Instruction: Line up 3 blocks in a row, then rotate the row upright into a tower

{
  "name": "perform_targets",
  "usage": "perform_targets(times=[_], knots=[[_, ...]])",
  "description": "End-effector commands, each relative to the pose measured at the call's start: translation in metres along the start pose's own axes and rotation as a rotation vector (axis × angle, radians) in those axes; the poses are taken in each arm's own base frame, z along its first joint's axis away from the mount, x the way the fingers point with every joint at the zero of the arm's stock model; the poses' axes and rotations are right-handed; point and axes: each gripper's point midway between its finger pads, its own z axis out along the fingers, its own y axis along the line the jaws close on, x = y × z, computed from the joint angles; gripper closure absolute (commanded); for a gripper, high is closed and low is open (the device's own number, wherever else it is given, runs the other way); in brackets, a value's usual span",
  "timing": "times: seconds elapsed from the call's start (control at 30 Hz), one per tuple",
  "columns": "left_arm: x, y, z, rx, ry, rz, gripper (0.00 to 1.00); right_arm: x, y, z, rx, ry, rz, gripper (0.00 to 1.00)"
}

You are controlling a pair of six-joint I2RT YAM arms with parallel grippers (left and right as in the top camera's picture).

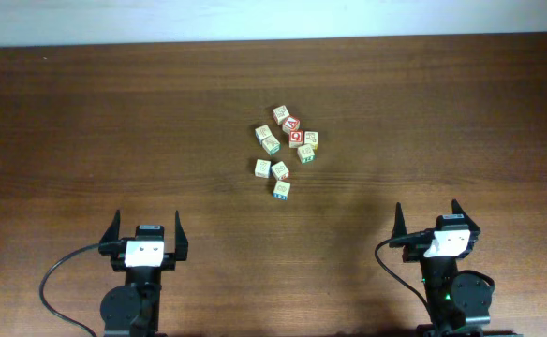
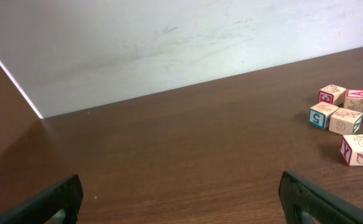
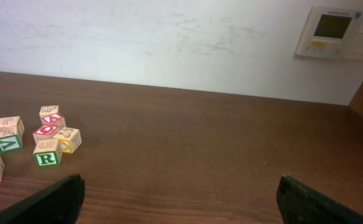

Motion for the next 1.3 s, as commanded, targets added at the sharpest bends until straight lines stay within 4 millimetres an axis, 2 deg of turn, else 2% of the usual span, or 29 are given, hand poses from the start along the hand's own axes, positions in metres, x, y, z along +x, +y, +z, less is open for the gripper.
perform_targets(times=[0.0,0.93,1.07,1.13,1.2,1.23,1.27], knots=[[0.001,-0.001,0.0,0.003,-0.004,0.015,0.01,0.004,-0.002,0.0,0.01,0.006,-0.006,0.01],[-0.001,-0.003,0.0,0.02,-0.014,0.003,0.01,0.004,0.003,0.0,-0.017,0.005,-0.006,0.01],[-0.022,0.002,-0.001,0.013,-0.031,-0.066,0.01,-0.036,0.009,-0.004,-0.066,-0.127,0.026,0.01],[-0.047,0.007,0.004,0.02,0.001,-0.063,0.01,-0.075,0.006,-0.015,-0.06,-0.202,0.024,0.01],[-0.086,0.006,0.015,0.079,0.006,-0.062,0.01,-0.101,0.011,-0.019,-0.107,-0.219,0.018,0.01],[-0.12,0.004,0.025,0.133,0.025,-0.062,0.01,-0.126,0.021,-0.02,-0.178,-0.204,0.012,0.01],[-0.135,0.006,0.034,0.147,0.078,-0.06,0.01,-0.143,0.021,-0.016,-0.19,-0.157,0.015,0.01]])
